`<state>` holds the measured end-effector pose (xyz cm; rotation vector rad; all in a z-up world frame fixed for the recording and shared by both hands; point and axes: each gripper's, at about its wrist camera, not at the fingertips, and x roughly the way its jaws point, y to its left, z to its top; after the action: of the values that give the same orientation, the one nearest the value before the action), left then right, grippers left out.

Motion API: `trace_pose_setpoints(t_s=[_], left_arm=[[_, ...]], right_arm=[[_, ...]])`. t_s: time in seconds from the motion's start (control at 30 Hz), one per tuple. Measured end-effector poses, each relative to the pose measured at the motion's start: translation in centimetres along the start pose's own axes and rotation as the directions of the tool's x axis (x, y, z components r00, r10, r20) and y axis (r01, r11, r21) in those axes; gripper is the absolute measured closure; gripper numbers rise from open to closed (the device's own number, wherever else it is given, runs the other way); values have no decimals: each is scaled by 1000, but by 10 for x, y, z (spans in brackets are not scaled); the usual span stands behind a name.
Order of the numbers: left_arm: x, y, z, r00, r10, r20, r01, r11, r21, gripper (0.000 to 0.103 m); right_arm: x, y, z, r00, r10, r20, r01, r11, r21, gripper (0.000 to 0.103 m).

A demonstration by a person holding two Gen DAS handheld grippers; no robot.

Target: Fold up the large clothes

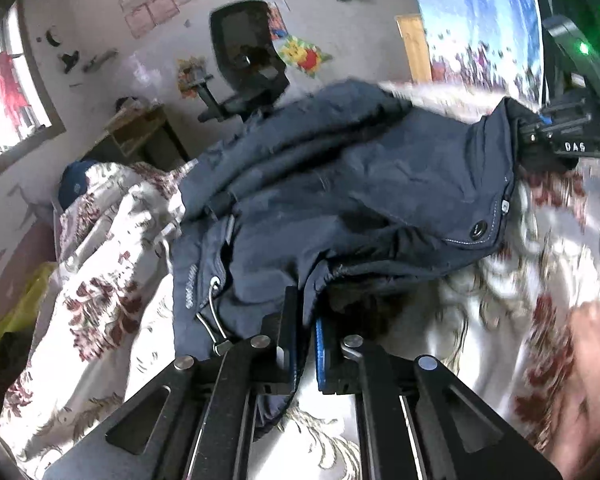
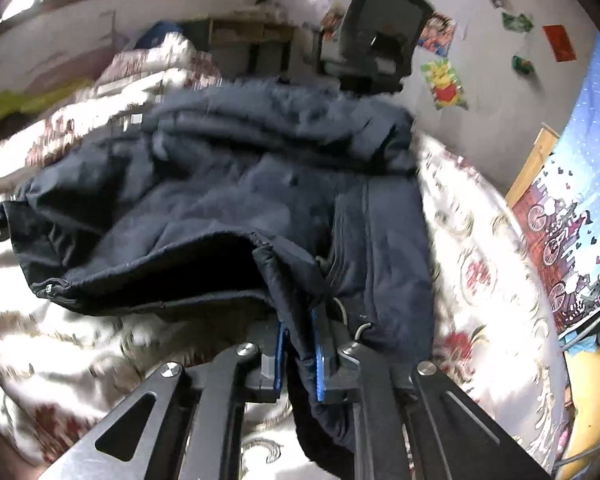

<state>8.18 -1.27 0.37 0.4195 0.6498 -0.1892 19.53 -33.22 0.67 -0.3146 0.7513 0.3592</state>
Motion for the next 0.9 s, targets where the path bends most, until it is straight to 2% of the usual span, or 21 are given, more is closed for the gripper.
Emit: trace_pose_setpoints(t_s=[0.1, 0.23, 0.37, 0.47, 0.6, 0.73, 0.83, 0.9], left_arm=[[-19, 12, 17, 998, 29, 62, -26, 999, -48, 99], [-40, 38, 38, 991, 55, 118, -39, 991, -131, 99], [-64, 55, 54, 983, 76, 165, -49, 986, -161, 100], [-87, 65, 63, 976, 87, 199, -53, 984, -167, 100], [-113, 80, 72, 974, 58, 221, -12, 979, -202, 100], [-131, 92, 84, 966, 57, 250, -6, 980, -201, 100], [-132, 100, 95, 963, 69, 261, -16, 980, -199, 100], [-125, 108, 101, 964, 68, 257, -13, 977, -212, 100]], right_arm=[[-24, -5, 15, 995, -18, 99, 15, 1000, 23, 94], [-56, -10, 33, 976, -35, 217, 24, 998, 51, 95], [-86, -6, 50, 950, -37, 310, 25, 999, 42, 95], [-104, -5, 61, 936, -32, 351, 20, 999, 38, 95], [-125, -5, 72, 923, -19, 385, 3, 999, 42, 95], [-143, 0, 85, 909, -15, 417, 3, 1000, 30, 95], [-145, 1, 95, 902, -19, 431, 12, 1000, 19, 95], [-139, 1, 110, 906, -16, 423, 11, 1000, 13, 95]])
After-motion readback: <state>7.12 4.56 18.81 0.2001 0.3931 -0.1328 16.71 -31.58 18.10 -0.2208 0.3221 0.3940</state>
